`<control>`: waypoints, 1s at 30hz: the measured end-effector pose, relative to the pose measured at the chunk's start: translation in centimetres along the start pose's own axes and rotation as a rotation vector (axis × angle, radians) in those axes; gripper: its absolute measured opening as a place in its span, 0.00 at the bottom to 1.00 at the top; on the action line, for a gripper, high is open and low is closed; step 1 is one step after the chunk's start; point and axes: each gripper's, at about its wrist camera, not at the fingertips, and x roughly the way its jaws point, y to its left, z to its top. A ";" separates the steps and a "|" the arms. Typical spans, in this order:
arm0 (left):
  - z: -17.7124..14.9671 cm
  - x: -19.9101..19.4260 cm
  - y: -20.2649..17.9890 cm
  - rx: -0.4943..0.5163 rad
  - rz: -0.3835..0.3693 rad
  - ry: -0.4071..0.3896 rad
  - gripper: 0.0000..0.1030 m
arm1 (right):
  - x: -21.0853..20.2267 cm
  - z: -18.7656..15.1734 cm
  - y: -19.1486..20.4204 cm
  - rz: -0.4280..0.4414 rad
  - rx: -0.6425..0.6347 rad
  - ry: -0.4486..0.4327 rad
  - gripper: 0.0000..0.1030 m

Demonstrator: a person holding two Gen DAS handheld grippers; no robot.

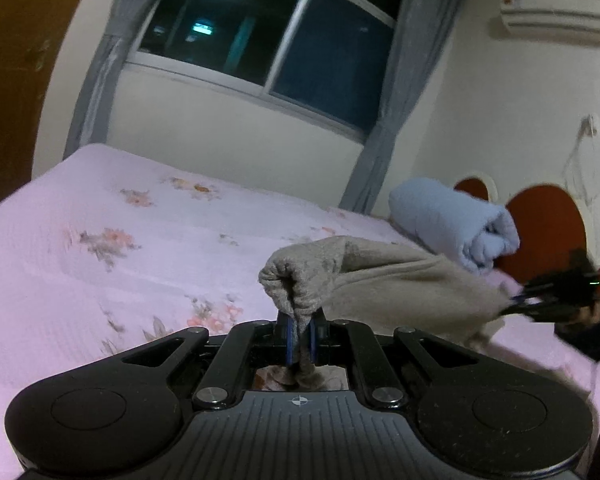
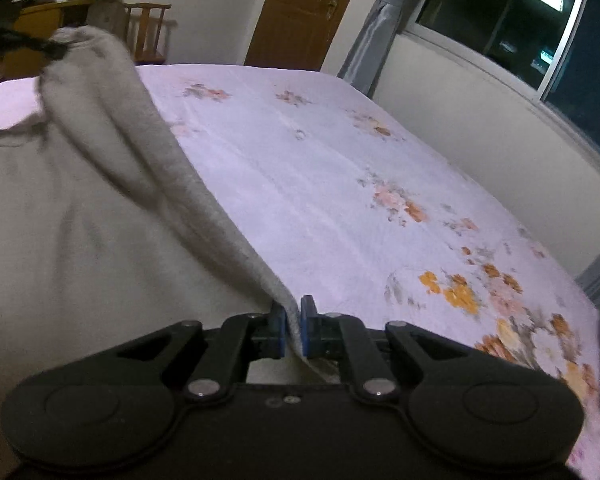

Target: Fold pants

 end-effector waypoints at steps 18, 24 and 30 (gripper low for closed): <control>-10.3 -14.2 1.2 -0.572 0.309 0.116 1.00 | 0.5 -5.9 15.6 -0.008 0.132 0.194 0.00; -11.9 -13.1 -1.2 -0.843 0.298 0.123 0.66 | -0.3 -6.0 16.1 -0.021 0.160 0.179 0.02; -12.2 -9.0 -4.4 -0.844 0.328 0.233 0.49 | -0.4 -7.0 16.2 -0.022 0.186 0.153 0.03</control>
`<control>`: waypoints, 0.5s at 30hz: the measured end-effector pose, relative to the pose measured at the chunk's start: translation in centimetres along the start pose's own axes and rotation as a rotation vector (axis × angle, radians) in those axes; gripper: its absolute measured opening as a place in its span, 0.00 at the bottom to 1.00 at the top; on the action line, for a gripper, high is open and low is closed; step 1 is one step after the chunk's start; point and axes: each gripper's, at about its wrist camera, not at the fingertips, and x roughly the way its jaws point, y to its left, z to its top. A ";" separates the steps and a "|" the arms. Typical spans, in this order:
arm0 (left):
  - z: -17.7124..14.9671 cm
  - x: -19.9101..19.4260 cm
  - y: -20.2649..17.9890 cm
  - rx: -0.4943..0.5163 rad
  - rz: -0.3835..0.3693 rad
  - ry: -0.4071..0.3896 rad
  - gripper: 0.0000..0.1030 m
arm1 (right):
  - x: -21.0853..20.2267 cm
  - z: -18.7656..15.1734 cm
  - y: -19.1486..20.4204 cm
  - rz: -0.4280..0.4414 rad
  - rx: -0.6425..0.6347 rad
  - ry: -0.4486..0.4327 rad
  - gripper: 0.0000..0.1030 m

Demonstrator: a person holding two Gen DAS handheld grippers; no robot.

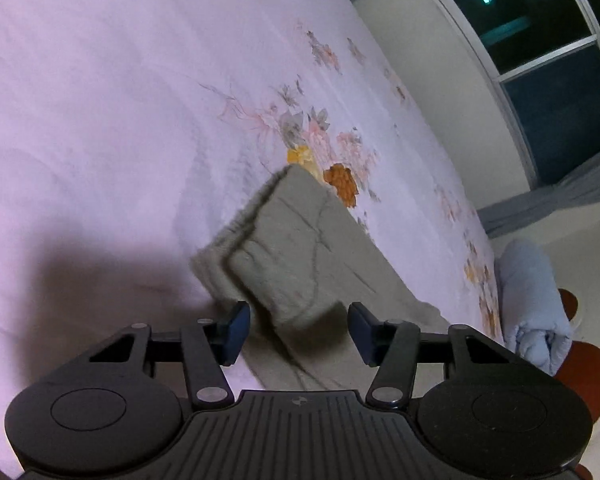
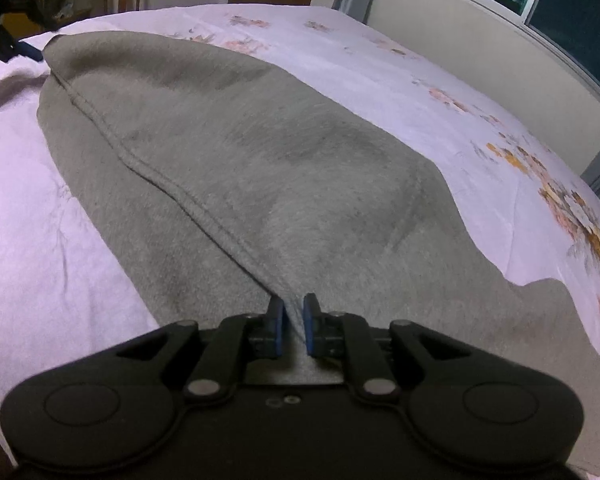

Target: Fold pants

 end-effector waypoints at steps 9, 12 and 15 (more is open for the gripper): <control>0.7 1.1 -1.2 -0.003 0.001 -0.062 0.20 | 0.1 -0.6 0.0 -0.009 -0.016 -0.042 0.01; 1.6 -0.4 -3.3 0.063 -0.055 -0.097 0.20 | -1.2 -0.1 -0.6 -0.015 0.004 -0.080 0.00; 2.6 -2.2 -4.6 0.098 -0.113 -0.120 0.19 | -4.6 1.0 -1.8 -0.033 0.038 -0.161 0.00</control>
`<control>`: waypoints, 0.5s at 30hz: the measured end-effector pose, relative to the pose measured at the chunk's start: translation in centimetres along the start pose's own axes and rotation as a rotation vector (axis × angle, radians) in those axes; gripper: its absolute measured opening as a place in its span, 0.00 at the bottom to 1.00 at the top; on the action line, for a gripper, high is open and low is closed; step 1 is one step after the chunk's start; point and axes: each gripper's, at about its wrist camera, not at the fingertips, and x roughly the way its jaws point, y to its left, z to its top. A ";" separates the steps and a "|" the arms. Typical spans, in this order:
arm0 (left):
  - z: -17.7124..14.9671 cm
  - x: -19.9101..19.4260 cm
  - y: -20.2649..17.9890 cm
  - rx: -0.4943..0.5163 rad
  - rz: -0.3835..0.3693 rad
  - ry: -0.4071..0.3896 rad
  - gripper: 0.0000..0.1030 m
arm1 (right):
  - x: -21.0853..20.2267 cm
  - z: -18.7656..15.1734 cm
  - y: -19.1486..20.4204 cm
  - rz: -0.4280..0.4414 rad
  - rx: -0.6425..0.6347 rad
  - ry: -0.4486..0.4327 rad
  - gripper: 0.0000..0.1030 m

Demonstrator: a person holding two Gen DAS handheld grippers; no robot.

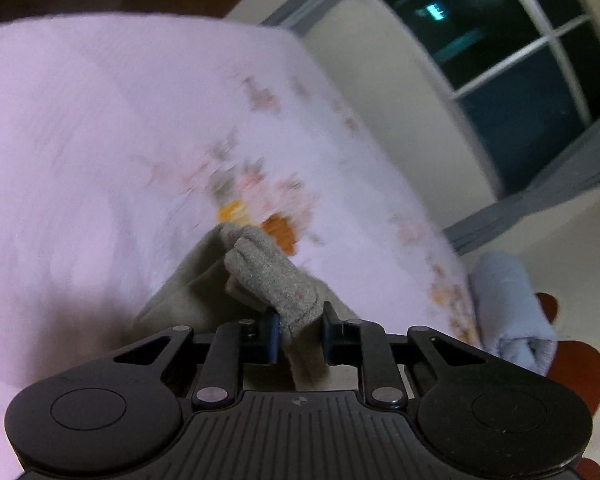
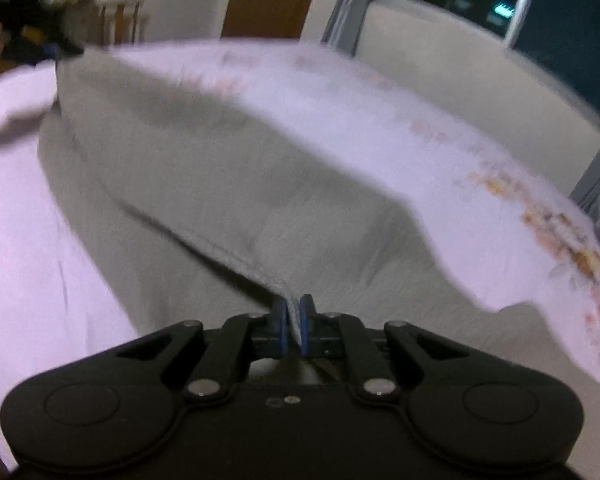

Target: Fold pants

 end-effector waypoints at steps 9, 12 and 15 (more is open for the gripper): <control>-1.9 3.9 5.0 -0.009 0.144 0.169 0.20 | -1.1 -3.1 2.3 0.084 -0.103 0.157 0.00; -1.7 2.9 4.5 -0.015 0.123 0.122 0.20 | 0.3 -4.1 4.0 0.020 -0.128 0.153 0.00; -1.1 1.6 2.7 0.063 0.084 0.077 0.20 | -0.8 -3.2 3.5 -0.010 -0.088 0.101 0.00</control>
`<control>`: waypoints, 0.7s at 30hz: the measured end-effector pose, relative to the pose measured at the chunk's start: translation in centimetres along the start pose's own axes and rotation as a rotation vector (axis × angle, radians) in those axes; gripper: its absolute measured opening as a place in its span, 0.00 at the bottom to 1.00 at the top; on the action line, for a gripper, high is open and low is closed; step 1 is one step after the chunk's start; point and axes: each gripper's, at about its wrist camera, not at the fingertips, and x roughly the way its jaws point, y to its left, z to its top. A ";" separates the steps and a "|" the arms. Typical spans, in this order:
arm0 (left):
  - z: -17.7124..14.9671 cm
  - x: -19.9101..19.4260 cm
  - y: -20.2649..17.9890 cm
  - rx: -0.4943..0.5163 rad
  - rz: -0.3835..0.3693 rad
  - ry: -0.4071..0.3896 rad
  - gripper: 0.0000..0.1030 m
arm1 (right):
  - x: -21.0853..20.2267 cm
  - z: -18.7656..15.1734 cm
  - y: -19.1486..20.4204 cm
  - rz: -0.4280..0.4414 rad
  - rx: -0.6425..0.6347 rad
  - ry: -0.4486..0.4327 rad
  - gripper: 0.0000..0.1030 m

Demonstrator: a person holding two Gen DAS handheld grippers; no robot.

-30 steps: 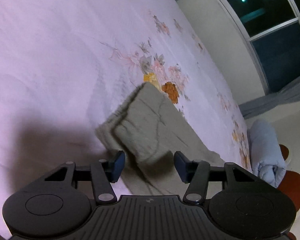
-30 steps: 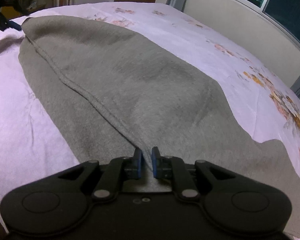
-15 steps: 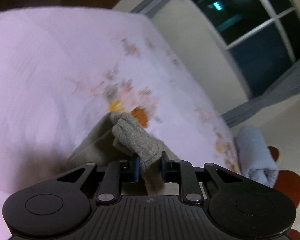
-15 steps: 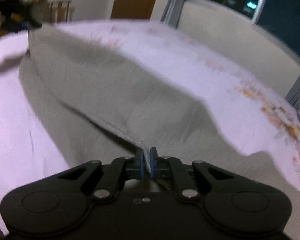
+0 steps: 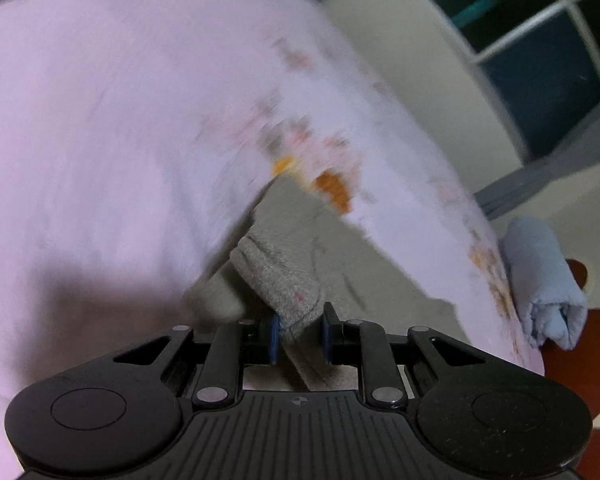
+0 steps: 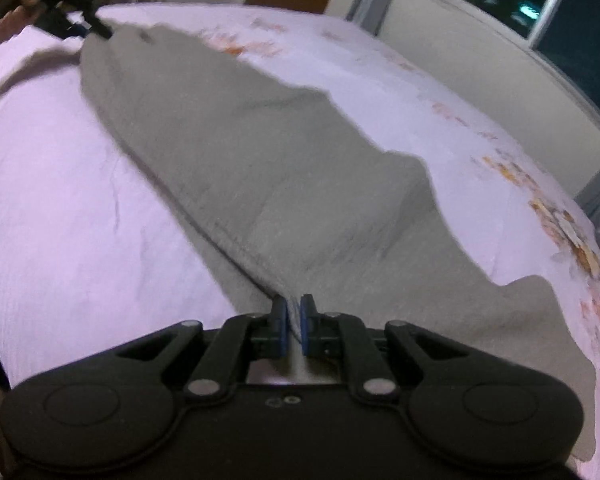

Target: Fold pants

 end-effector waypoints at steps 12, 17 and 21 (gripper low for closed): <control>0.3 1.3 0.7 0.000 0.044 0.026 0.20 | 0.7 -0.7 0.0 0.022 0.076 0.038 0.01; 0.1 2.1 1.5 -0.010 0.075 0.060 0.20 | 1.5 -0.3 0.4 0.024 0.020 0.070 0.01; -0.5 2.3 1.1 0.035 0.088 0.049 0.20 | 1.9 -0.3 0.7 0.021 0.033 0.074 0.01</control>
